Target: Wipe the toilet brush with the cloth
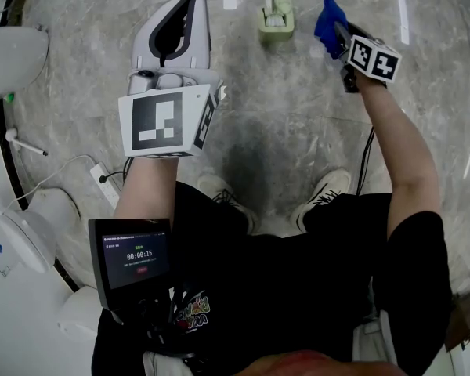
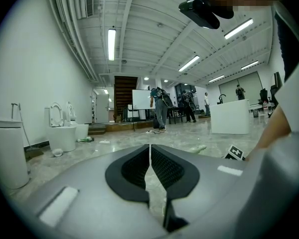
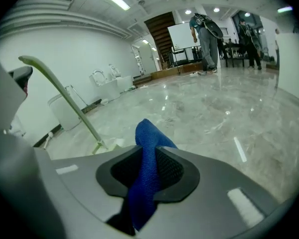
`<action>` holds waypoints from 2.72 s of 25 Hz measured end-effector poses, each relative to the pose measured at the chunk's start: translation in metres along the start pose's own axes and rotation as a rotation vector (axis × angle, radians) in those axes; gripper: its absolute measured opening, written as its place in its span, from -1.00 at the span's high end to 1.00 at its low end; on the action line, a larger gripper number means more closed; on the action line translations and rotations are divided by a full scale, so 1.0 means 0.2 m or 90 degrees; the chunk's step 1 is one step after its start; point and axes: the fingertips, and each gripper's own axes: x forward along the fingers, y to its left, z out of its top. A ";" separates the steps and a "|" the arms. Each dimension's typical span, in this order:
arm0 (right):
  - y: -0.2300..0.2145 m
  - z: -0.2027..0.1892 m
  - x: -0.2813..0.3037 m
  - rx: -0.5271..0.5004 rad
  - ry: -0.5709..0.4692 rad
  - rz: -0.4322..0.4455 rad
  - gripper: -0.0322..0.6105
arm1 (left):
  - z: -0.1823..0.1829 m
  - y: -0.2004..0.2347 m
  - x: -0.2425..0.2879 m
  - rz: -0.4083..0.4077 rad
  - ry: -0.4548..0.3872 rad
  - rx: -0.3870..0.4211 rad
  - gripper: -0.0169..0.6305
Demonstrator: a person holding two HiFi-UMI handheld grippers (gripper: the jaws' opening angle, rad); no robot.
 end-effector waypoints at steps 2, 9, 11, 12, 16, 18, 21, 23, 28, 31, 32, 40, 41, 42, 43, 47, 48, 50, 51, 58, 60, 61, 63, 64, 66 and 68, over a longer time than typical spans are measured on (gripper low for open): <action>-0.07 0.01 -0.03 -0.120 0.008 -0.056 0.65 | 0.00 -0.01 0.00 0.000 0.000 0.001 0.91; 0.03 -0.35 0.00 -0.634 0.176 -0.023 0.65 | -0.01 0.01 0.00 0.005 0.003 0.001 0.91; 0.07 -0.46 0.01 -0.671 0.211 0.006 0.65 | 0.00 0.01 -0.01 0.004 0.002 0.002 0.91; 0.09 -0.51 0.01 -0.689 0.224 0.020 0.65 | 0.00 0.01 -0.01 0.003 0.001 0.004 0.91; 0.14 -0.63 0.03 -0.738 0.265 0.063 0.65 | 0.01 0.01 -0.01 0.003 0.001 0.014 0.91; 0.15 -0.67 0.04 -0.747 0.278 0.074 0.65 | 0.00 0.00 -0.01 0.004 0.001 0.015 0.91; 0.14 -0.74 0.04 -0.754 0.300 0.089 0.65 | 0.00 0.00 -0.01 0.006 -0.001 0.015 0.91; 0.13 -0.79 0.02 -0.769 0.317 0.101 0.65 | 0.01 0.00 -0.02 0.007 -0.004 0.014 0.91; -0.02 -0.95 -0.09 -0.856 0.394 0.140 0.65 | 0.02 -0.01 -0.02 0.004 -0.011 0.017 0.91; -0.12 -1.05 -0.17 -0.902 0.444 0.171 0.65 | 0.03 -0.01 -0.01 0.004 -0.013 0.015 0.91; -0.15 -1.08 -0.21 -0.919 0.461 0.183 0.65 | 0.03 -0.02 0.00 0.003 -0.013 0.014 0.91; -0.18 -1.19 -0.31 -0.946 0.519 0.223 0.65 | 0.06 -0.05 0.03 -0.006 -0.016 0.013 0.91; -0.18 -1.19 -0.31 -0.941 0.522 0.225 0.65 | 0.05 -0.05 0.03 -0.008 -0.015 0.014 0.91; -0.18 -1.19 -0.30 -0.937 0.524 0.227 0.65 | 0.05 -0.05 0.04 -0.009 -0.014 0.016 0.91; -0.17 -1.19 -0.31 -0.933 0.525 0.230 0.65 | 0.05 -0.05 0.04 -0.009 -0.012 0.018 0.91; -0.17 -1.20 -0.33 -0.917 0.535 0.247 0.61 | 0.05 -0.04 0.04 -0.002 -0.013 0.010 0.91; -0.16 -1.20 -0.33 -0.913 0.538 0.254 0.58 | 0.05 -0.04 0.04 -0.002 -0.013 0.009 0.91; -0.15 -1.20 -0.35 -0.912 0.537 0.268 0.52 | 0.05 -0.04 0.04 -0.004 -0.013 0.008 0.91; -0.14 -1.19 -0.36 -0.912 0.533 0.275 0.47 | 0.05 -0.04 0.04 -0.006 -0.014 0.010 0.91; 0.01 -0.99 -0.46 -0.724 0.556 0.304 0.14 | 0.03 -0.04 0.07 -0.011 -0.023 -0.020 0.91; 0.07 -0.88 -0.49 -0.638 0.590 0.311 0.10 | 0.02 -0.05 0.07 -0.014 -0.021 -0.021 0.91; 0.10 -0.81 -0.49 -0.617 0.584 0.310 0.11 | 0.02 -0.05 0.08 -0.015 -0.020 -0.022 0.91; 0.17 -0.63 -0.48 -0.621 0.549 0.291 0.12 | 0.02 -0.06 0.08 -0.016 -0.020 -0.024 0.91; 0.18 -0.55 -0.47 -0.634 0.539 0.266 0.12 | 0.02 -0.06 0.08 -0.016 -0.019 -0.024 0.91; 0.22 -0.42 -0.44 -0.670 0.528 0.199 0.21 | 0.00 -0.06 0.08 -0.015 -0.013 -0.023 0.91; 0.27 -0.34 -0.42 -0.686 0.516 0.144 0.52 | -0.04 -0.07 0.09 -0.013 0.003 -0.022 0.91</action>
